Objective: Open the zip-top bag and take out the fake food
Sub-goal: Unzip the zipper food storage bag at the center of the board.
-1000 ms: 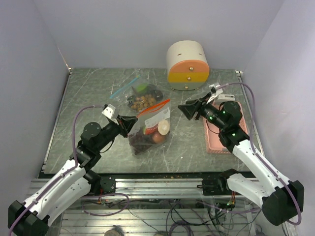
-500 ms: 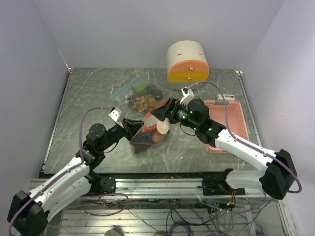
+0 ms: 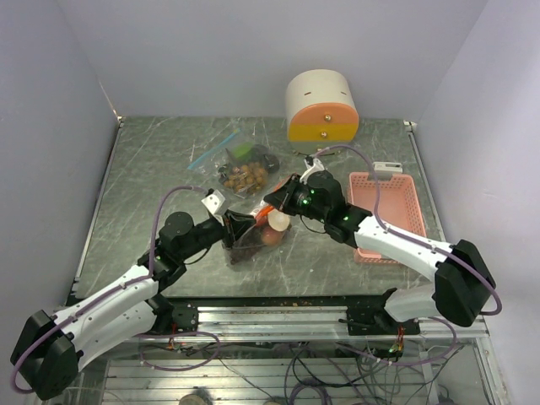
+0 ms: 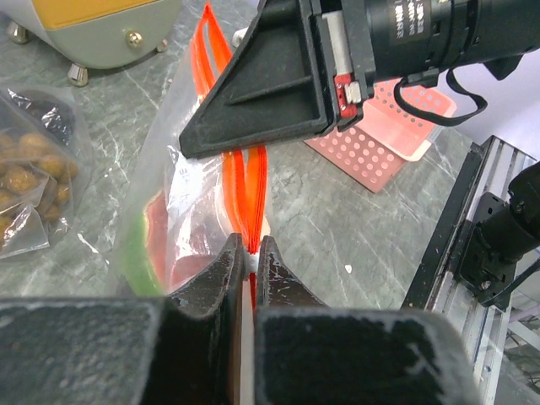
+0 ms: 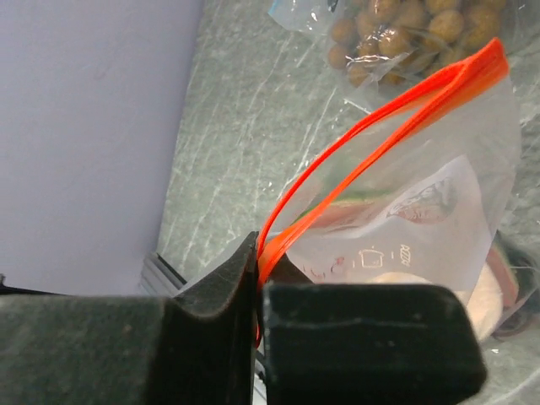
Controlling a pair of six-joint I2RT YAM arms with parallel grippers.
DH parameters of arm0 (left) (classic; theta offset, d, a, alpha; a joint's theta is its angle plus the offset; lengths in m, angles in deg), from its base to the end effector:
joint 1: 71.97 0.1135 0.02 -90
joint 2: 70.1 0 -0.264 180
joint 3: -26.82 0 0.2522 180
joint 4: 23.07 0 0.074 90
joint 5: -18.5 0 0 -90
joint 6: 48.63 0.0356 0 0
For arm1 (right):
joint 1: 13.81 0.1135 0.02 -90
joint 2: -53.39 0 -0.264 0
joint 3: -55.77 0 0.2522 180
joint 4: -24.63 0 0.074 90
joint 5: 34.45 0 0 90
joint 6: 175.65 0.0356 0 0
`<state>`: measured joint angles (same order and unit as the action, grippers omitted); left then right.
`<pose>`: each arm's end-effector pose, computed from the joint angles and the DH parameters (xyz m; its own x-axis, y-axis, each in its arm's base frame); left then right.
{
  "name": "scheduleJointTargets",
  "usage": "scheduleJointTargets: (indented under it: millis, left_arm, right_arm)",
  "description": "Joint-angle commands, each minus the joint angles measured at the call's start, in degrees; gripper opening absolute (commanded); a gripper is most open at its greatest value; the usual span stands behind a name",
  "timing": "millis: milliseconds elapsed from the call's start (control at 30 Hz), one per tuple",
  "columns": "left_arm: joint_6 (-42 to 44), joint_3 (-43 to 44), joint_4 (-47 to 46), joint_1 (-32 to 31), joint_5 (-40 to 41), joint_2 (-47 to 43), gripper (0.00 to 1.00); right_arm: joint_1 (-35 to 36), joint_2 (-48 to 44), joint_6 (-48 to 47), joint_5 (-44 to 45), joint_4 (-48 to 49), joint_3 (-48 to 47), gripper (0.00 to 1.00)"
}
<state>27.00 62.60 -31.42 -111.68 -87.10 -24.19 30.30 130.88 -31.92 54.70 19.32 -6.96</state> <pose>0.1422 -0.1306 0.2554 -0.2272 -0.1220 -0.9662 0.7905 0.5563 -0.2562 0.2220 0.2159 0.2694 -0.7149 0.4297 -0.5516 -0.2190 0.6116 0.7603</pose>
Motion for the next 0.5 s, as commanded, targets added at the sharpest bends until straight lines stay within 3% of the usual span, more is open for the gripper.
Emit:
scheduleJointTargets:
  millis: [0, 333, 467]
  left_arm:
    - [1.1, 1.6, 0.0, -0.6, 0.4, -0.5, 0.07]
    - [-1.3, -3.6, 1.1, -0.6, -0.9, -7.3, 0.07]
    - [-1.4, -4.7, 3.4, -0.5, -0.7, -9.9, 0.07]
  right_arm:
    - [-0.6, -2.5, -1.8, 1.6, 1.0, -0.8, 0.0]
    - [-14.2, -2.6, -4.0, -7.5, 2.1, -4.6, 0.0]
    - [-15.6, -1.5, -4.3, -9.7, 2.1, -6.9, 0.0]
